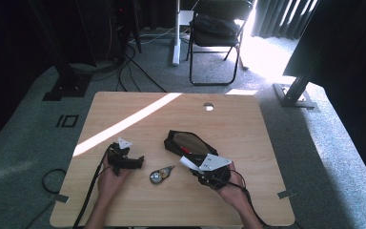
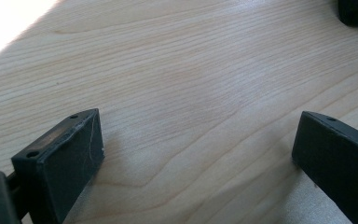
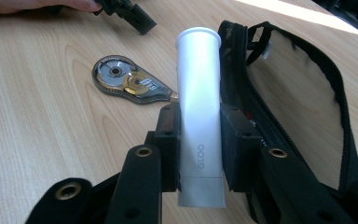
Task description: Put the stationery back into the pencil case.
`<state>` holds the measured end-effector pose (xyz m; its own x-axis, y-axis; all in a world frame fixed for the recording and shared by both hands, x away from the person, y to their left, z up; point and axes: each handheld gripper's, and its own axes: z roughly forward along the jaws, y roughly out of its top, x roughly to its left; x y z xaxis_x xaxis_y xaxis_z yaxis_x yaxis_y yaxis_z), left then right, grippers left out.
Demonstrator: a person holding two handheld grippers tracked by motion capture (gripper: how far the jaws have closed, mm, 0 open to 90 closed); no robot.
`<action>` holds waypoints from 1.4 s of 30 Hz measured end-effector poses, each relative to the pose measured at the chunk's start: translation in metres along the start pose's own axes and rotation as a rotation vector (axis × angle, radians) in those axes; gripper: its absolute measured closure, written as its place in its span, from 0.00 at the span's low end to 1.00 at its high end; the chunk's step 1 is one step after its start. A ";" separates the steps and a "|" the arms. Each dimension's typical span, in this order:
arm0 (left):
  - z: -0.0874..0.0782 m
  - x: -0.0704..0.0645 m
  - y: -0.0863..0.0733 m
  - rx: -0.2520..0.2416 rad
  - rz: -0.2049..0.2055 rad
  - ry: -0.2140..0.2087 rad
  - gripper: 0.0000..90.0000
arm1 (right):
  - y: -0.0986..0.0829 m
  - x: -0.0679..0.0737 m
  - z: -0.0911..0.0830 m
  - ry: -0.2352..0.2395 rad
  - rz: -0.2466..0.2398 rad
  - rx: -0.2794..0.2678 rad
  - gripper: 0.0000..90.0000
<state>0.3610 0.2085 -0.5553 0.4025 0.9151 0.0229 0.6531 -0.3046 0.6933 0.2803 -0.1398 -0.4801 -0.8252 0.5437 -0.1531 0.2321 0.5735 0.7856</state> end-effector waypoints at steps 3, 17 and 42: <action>0.000 0.000 0.000 0.000 0.000 0.000 0.03 | 0.000 -0.002 -0.002 -0.010 0.002 -0.008 0.79; 0.000 0.000 0.000 0.000 0.000 0.000 0.03 | 0.000 -0.007 -0.009 -0.036 0.018 -0.024 0.79; 0.000 0.000 0.000 0.000 0.000 0.000 0.03 | 0.000 -0.016 -0.018 -0.075 0.039 -0.045 0.79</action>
<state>0.3610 0.2085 -0.5553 0.4024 0.9152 0.0228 0.6531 -0.3045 0.6933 0.2842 -0.1597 -0.4668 -0.7750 0.6102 -0.1647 0.2388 0.5239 0.8176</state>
